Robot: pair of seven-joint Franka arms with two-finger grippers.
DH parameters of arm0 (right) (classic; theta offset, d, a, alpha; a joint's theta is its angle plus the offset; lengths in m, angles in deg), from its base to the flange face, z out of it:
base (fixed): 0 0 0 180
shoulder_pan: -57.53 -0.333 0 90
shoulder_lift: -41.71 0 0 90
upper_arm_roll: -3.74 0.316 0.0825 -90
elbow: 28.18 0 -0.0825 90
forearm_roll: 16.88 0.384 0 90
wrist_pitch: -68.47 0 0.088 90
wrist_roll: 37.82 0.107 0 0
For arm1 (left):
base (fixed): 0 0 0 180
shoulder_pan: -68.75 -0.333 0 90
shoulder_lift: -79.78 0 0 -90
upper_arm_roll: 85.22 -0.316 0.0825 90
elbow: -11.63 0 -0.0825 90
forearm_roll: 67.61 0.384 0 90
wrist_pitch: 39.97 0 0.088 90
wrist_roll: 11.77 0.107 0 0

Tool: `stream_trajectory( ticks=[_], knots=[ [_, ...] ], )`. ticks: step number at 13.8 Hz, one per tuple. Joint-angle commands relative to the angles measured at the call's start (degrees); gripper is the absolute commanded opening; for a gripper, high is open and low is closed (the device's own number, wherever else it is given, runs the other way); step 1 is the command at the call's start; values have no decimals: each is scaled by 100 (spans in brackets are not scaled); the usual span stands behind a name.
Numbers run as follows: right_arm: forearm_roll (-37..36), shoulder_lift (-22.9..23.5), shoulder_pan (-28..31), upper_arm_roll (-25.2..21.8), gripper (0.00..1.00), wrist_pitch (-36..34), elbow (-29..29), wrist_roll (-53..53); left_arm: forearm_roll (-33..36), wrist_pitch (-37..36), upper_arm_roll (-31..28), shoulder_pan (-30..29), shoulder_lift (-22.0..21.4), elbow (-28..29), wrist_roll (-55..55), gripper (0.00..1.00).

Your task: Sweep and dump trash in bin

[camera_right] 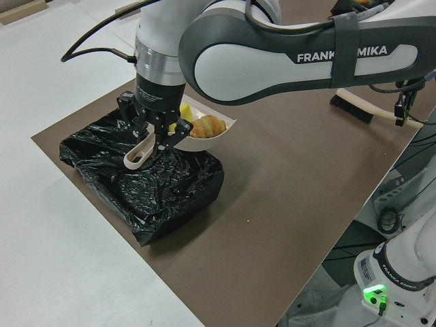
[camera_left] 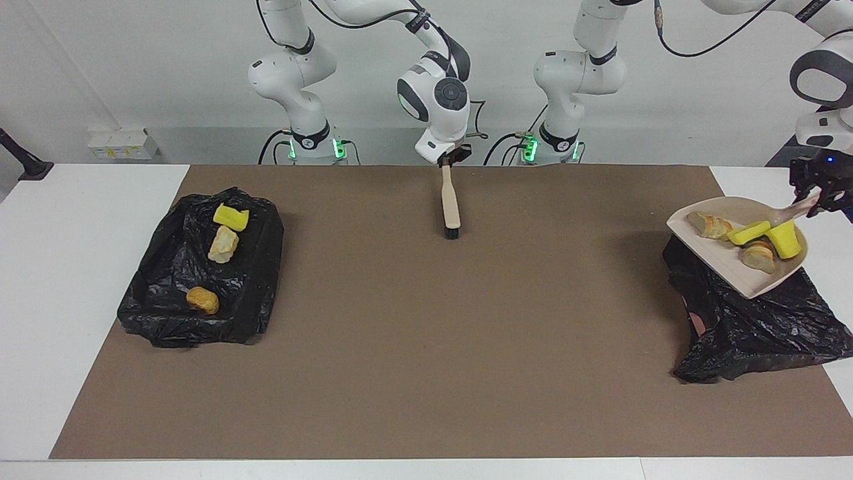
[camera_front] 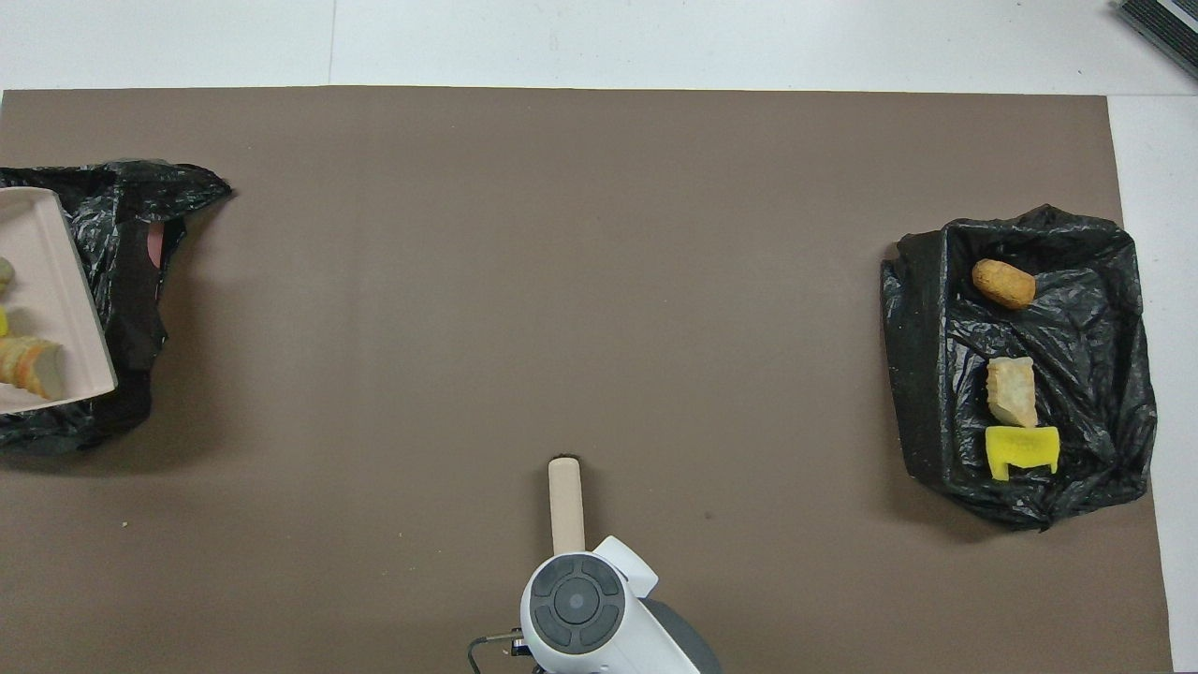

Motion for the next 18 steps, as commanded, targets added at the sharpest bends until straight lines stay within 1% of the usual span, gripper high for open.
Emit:
stream_trajectory(
  ticks=[1, 2, 3, 4, 5, 6, 8, 10, 11, 12, 14, 17, 18],
  knots=[
    [110, 66, 98, 30, 27, 116, 56, -77, 481, 314, -53, -256, 681, -674, 197, 0],
    [110, 92, 98, 21, 43, 99, 12, -95, 814, 533, -44, -266, 787, -675, 136, 0],
    [58, 119, 107, 12, 61, 107, -23, -121, 1252, 970, -35, -292, 928, -675, 144, 0],
    [-4, 180, 133, -5, 86, 142, -93, -209, 1631, 1244, -27, -283, 973, -614, 126, 0],
    [-39, 285, 229, -14, 100, 90, -259, -331, 1835, 1334, -26, -283, 1043, -614, 126, 0],
    [-240, 347, 317, -14, 100, 90, -365, -324, 2115, 1352, -18, -283, 1122, -622, 126, 0],
    [-705, 531, 562, -14, 100, 125, -611, -315, 2853, 1256, 26, -222, 1079, -614, 126, 0],
    [-1110, 637, 887, -23, 100, 125, -936, -306, 3127, 907, 35, -195, 1052, -622, 126, 0],
    [-1468, 637, 1072, -23, 100, 125, -1016, -323, 3364, 739, 61, -169, 1035, -631, 135, 0],
    [-1820, 594, 1300, -14, 100, 116, -1112, -367, 3618, 485, 235, -160, 965, -675, 126, 0],
    [-2069, 506, 1853, -14, 100, 11, -1428, -481, 4145, 307, 509, -160, 824, -702, 126, 0],
    [-2420, 287, 2583, -102, 100, -217, -1710, -1296, 4752, 149, 633, -160, 780, -780, -22, 0],
    [-2491, 242, 2716, -268, 100, -357, -1833, -1656, 4946, 53, 685, -160, 788, -833, -180, 0]
  ],
)
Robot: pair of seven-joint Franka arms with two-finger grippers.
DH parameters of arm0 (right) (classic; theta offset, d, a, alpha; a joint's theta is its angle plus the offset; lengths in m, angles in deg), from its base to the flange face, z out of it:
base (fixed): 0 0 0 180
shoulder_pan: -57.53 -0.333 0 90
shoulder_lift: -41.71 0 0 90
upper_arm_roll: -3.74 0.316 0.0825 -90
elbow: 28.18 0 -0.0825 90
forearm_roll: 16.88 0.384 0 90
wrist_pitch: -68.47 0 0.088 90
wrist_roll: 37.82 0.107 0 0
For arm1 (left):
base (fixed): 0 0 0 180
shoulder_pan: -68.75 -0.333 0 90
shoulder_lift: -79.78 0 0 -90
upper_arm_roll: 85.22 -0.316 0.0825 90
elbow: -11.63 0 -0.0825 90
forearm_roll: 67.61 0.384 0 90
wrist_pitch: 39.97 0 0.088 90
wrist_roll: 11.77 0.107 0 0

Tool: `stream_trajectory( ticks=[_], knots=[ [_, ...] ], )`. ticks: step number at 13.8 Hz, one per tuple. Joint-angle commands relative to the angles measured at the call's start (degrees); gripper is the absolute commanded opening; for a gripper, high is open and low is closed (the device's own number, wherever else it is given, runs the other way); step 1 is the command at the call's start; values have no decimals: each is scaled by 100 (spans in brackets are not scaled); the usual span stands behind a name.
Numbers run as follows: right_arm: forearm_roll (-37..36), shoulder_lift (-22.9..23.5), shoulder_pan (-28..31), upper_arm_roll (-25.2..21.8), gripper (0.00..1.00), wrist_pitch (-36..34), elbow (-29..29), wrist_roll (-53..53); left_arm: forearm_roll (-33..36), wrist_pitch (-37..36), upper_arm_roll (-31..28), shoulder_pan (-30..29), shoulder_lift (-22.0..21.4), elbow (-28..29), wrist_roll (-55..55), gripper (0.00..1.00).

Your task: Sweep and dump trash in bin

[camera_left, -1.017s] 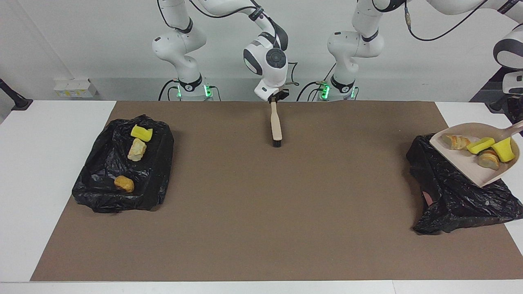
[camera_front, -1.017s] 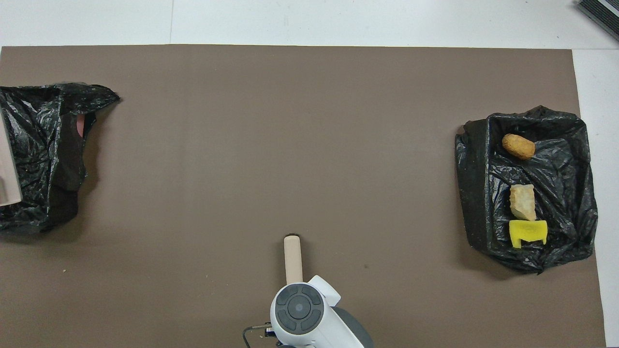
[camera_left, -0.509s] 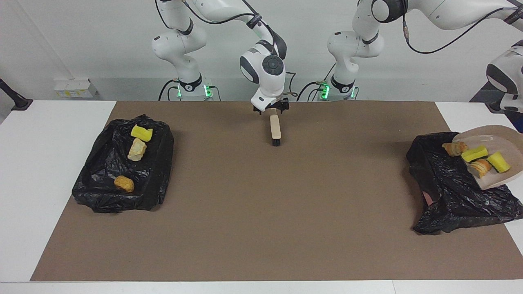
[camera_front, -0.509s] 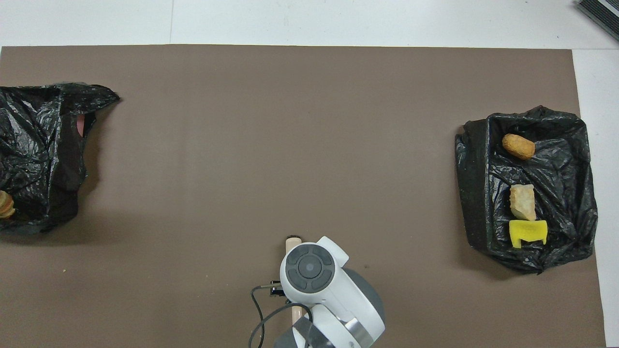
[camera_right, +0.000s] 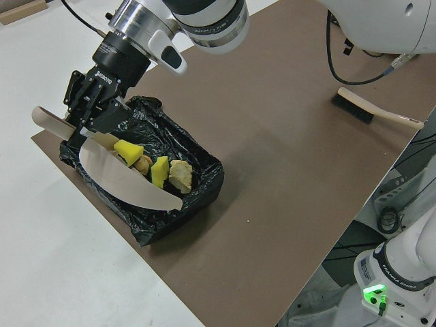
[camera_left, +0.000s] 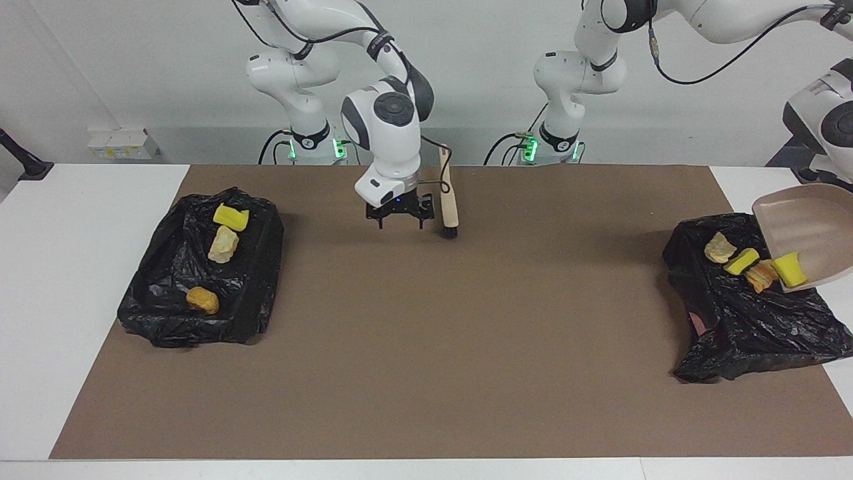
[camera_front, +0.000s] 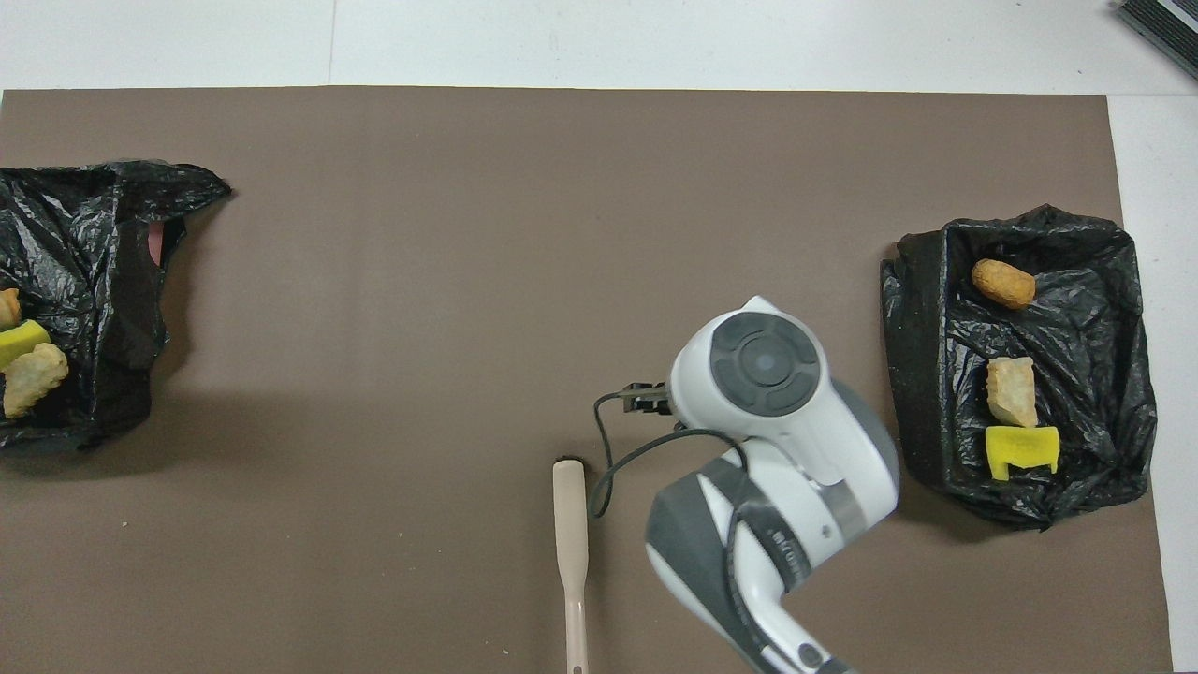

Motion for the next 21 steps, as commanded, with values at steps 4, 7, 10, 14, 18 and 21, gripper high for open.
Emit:
stream_trajectory(
  ticks=[4, 7, 10, 14, 18, 21],
  knots=[
    [-483, -404, 355, -1109, 100, -953, -720, -1728, 813, -988, 398, 11, -103, -622, -222, 0],
    [-456, -826, 847, -1226, 100, -1130, -730, -2327, 621, -1428, 906, -33, -305, -598, -414, 0],
    [-351, -1248, 1024, -1445, 100, -1927, -1071, -2443, -720, -1736, 1163, -60, -472, -361, -880, 0],
    [352, -1600, 1059, -1938, 100, -3099, -1486, -2645, -2348, -2157, 1548, -51, -472, -212, -1667, 0],
    [414, -1583, 1033, -1973, 100, -3029, -1503, -2663, -3395, -2369, 2374, -34, -596, 236, -3847, 0],
    [344, -1610, 1059, -1973, 100, -3099, -1494, -2794, -3983, -2247, 2893, -25, -500, 368, -5314, 0]
  ],
)
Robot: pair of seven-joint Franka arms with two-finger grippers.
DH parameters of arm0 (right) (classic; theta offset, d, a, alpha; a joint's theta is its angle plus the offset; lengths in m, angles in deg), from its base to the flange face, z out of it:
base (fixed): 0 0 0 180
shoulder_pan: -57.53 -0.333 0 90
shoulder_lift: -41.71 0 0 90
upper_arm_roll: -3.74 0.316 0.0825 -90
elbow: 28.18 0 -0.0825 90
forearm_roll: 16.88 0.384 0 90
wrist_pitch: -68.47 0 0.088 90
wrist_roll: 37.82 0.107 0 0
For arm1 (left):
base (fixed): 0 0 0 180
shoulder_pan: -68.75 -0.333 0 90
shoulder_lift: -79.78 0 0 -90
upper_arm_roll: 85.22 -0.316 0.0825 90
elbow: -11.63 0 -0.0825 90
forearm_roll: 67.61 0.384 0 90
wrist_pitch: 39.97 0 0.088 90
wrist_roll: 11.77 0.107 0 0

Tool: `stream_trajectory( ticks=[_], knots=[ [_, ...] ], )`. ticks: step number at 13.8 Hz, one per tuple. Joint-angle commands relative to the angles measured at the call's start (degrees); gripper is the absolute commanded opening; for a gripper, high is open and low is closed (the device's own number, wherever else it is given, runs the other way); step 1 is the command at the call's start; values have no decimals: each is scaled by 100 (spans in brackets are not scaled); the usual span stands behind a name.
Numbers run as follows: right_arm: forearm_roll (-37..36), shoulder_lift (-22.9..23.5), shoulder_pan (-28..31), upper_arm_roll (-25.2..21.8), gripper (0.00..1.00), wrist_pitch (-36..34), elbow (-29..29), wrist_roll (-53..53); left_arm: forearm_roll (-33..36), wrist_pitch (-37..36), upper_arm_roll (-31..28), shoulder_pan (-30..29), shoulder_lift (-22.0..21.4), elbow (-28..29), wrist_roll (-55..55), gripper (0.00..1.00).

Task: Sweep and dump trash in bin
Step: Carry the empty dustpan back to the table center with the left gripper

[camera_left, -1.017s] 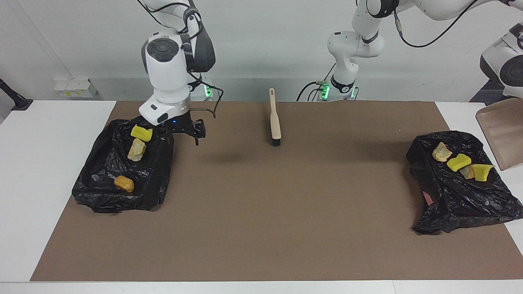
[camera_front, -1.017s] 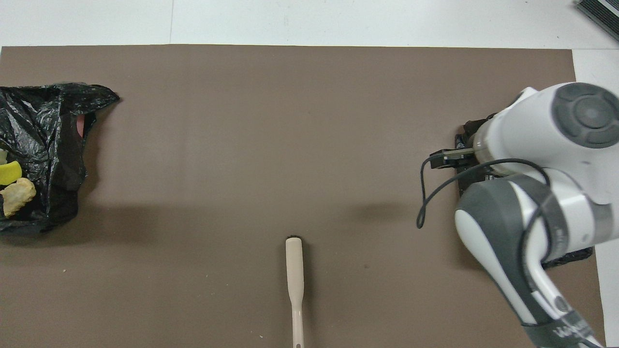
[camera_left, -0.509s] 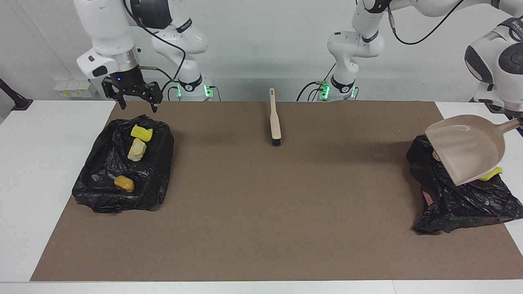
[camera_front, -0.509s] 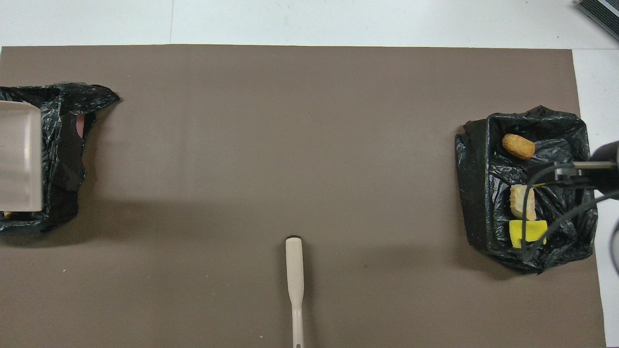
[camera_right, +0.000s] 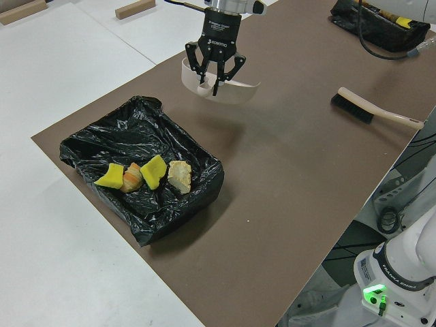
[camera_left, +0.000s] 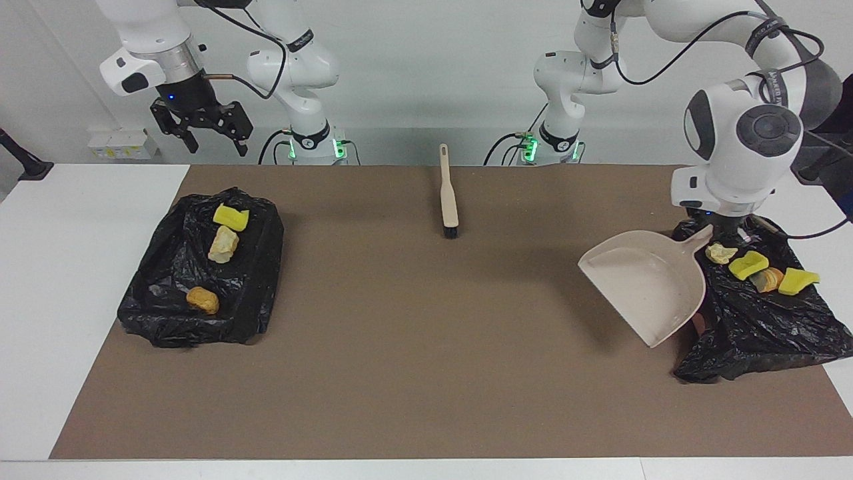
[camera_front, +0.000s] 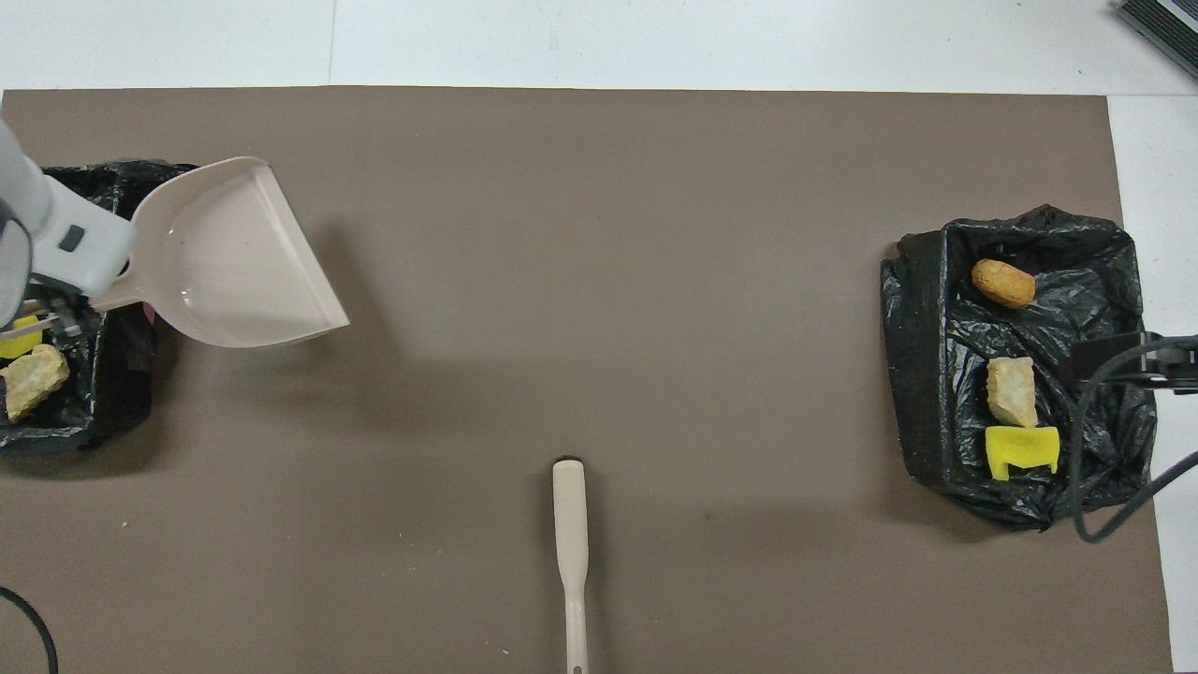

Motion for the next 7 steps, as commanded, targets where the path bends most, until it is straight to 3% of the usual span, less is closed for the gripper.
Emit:
stream_trajectory(
  ticks=[1, 7],
  knots=[
    [-10, -16, 52, 26, 100, -71, -49, -361, -505, 180, 321, 9, -62, 264, -1280, 0],
    [-265, -122, 43, 26, 100, -1, 13, -555, -945, 1164, 1682, 27, 245, 642, -4558, 0]
  ],
)
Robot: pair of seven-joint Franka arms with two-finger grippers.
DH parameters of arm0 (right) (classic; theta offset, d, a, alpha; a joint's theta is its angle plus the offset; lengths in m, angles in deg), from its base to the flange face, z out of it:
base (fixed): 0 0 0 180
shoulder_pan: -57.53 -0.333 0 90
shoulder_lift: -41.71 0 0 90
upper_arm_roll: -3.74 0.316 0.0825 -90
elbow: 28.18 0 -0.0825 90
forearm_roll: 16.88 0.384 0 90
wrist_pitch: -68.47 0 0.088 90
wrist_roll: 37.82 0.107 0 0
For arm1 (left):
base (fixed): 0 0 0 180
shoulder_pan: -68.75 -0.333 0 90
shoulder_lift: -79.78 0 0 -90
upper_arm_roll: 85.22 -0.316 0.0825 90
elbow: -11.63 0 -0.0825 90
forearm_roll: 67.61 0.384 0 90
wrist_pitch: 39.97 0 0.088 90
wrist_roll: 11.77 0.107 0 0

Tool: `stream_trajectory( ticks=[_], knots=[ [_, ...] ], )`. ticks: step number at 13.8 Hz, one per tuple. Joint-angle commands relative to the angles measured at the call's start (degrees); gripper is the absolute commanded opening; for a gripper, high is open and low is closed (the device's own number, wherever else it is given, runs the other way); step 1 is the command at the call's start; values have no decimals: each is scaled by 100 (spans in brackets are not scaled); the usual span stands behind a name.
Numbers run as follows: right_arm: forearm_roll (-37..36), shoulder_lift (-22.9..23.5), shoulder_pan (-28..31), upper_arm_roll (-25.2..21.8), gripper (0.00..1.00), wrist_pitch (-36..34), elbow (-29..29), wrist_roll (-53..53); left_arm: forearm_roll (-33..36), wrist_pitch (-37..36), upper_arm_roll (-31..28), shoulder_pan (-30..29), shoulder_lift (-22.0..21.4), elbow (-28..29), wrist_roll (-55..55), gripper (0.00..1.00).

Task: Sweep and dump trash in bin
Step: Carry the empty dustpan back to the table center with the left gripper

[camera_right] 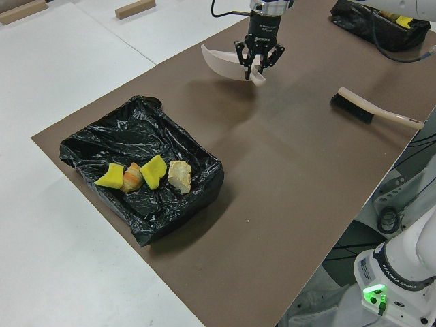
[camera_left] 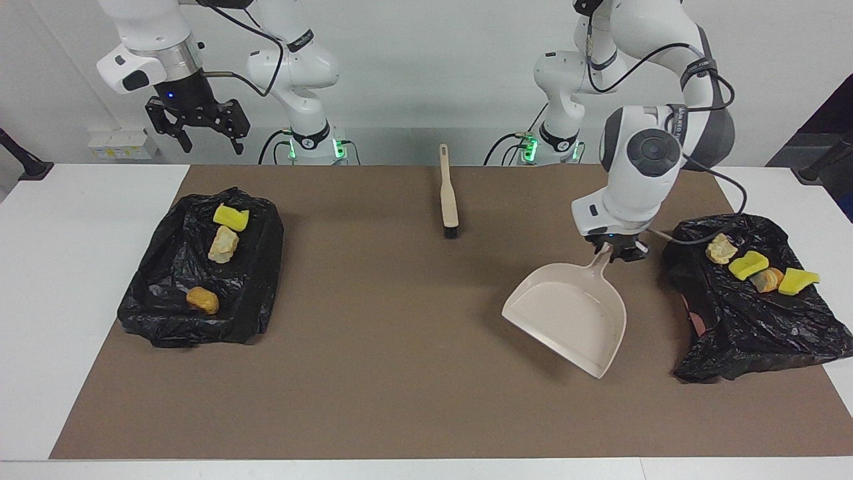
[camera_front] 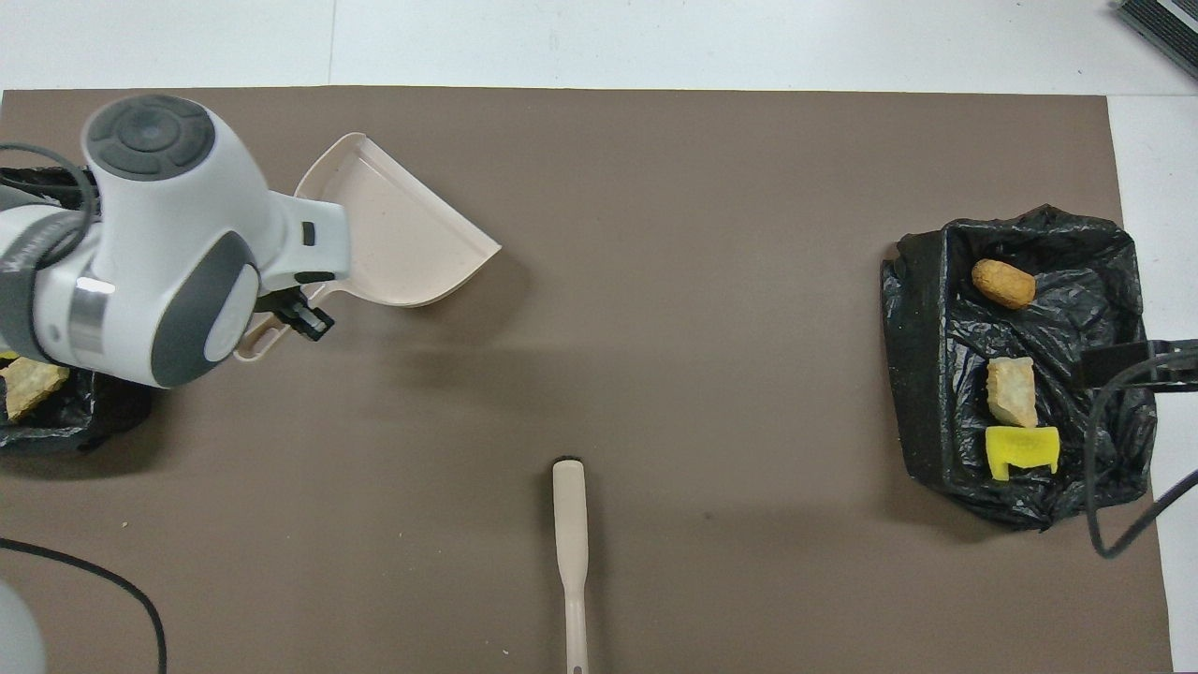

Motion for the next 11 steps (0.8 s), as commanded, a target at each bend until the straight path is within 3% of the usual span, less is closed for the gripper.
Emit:
stream_trajectory(
  ticks=[1, 7, 11],
  knots=[
    [-44, -74, 48, 17, 100, -10, 32, -173, -191, 424, 506, 1, 73, 191, -1325, 0],
    [-44, -74, 83, 17, 100, -10, 24, -181, -332, 924, 1351, 107, 469, 60, -3900, 0],
    [-44, -74, 83, 17, 100, -18, 32, -190, -349, 1347, 1607, 247, 706, 77, -4527, 0]
  ],
)
